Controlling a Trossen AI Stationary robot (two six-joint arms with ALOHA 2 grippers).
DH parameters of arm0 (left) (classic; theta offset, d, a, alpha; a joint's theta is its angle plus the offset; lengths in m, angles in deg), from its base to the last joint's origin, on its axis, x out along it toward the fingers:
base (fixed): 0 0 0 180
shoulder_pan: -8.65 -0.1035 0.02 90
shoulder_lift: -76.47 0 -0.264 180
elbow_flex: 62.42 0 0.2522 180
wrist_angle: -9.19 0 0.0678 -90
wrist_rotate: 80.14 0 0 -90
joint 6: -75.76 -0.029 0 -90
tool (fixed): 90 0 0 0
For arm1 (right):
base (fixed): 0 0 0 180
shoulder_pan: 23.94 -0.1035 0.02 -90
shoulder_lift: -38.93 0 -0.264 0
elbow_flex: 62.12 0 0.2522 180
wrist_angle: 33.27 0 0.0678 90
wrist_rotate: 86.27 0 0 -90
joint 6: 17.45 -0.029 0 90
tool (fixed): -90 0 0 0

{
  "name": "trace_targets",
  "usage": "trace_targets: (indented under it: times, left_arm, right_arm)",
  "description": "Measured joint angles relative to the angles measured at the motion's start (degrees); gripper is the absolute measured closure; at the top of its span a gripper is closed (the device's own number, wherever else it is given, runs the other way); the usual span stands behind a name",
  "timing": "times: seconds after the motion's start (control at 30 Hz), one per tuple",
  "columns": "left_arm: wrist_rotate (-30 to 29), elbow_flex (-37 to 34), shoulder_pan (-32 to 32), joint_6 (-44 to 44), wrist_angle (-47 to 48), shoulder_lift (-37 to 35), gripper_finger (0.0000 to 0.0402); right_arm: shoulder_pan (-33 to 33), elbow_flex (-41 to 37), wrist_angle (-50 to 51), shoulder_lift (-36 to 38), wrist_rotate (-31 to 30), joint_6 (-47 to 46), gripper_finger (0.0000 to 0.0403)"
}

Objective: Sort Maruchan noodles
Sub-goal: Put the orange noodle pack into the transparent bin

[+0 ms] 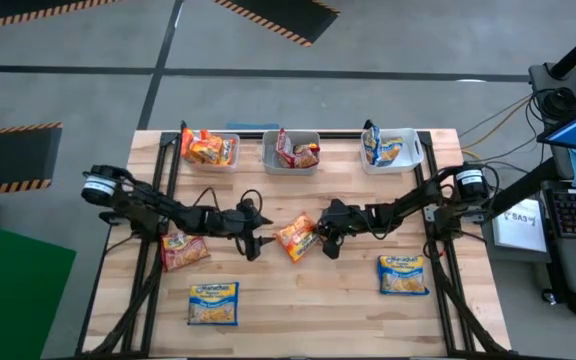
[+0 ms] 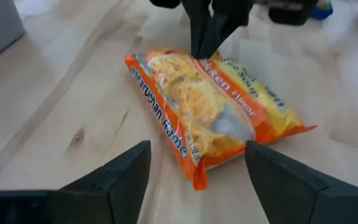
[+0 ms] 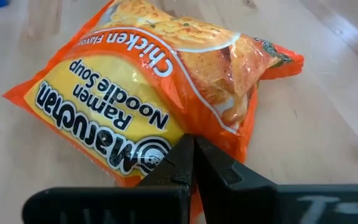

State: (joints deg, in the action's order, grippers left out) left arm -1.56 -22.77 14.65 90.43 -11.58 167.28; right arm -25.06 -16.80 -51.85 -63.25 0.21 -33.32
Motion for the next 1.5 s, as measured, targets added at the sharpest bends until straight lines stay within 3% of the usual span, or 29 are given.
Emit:
trace_targets:
  times: [0.23, 0.4, 0.5, 0.67, 0.73, 1.1, 1.33, 1.5]
  left_arm:
    - [0.7, -0.6, 0.0, -0.7, -10.9, 9.8, 0.0171]
    - [1.7, -0.5, 0.0, 0.1, -13.4, 13.2, 0.0203]
    - [1.7, -0.3, 0.0, 0.9, -13.5, 13.3, 0.0247]
    - [1.8, 0.1, 0.0, 1.8, -13.6, 13.2, 0.0367]
    - [1.8, 0.4, 0.0, 3.3, -13.6, 13.2, 0.0391]
    - [1.8, 0.7, 0.1, 9.7, -23.1, 11.2, 0.0401]
    - [1.8, 1.0, 0.1, 10.9, -24.8, 8.2, 0.0401]
    - [1.8, 2.0, 0.1, 8.7, -25.6, 7.9, 0.0401]
  right_arm:
    - [0.0, 0.0, -0.2, 0.0, -0.1, 0.0, 0.0394]
    - [0.0, 0.0, -1.2, 0.4, -0.1, -0.1, 0.0394]
    - [0.0, 0.0, -1.1, 2.3, -0.1, -0.1, 0.0394]
    - [0.0, -0.4, 1.5, 7.9, 0.0, 2.1, 0.0394]
    - [0.0, -0.4, 2.7, 11.0, 0.0, 3.1, 0.0394]
    - [-0.1, 1.0, 17.9, 27.1, 0.3, 3.1, 0.0374]
    - [-2.6, 3.2, 25.8, 32.0, 1.0, 3.8, 0.0286]
    - [-3.8, 5.0, 25.7, 31.9, 0.6, 4.0, 0.0221]
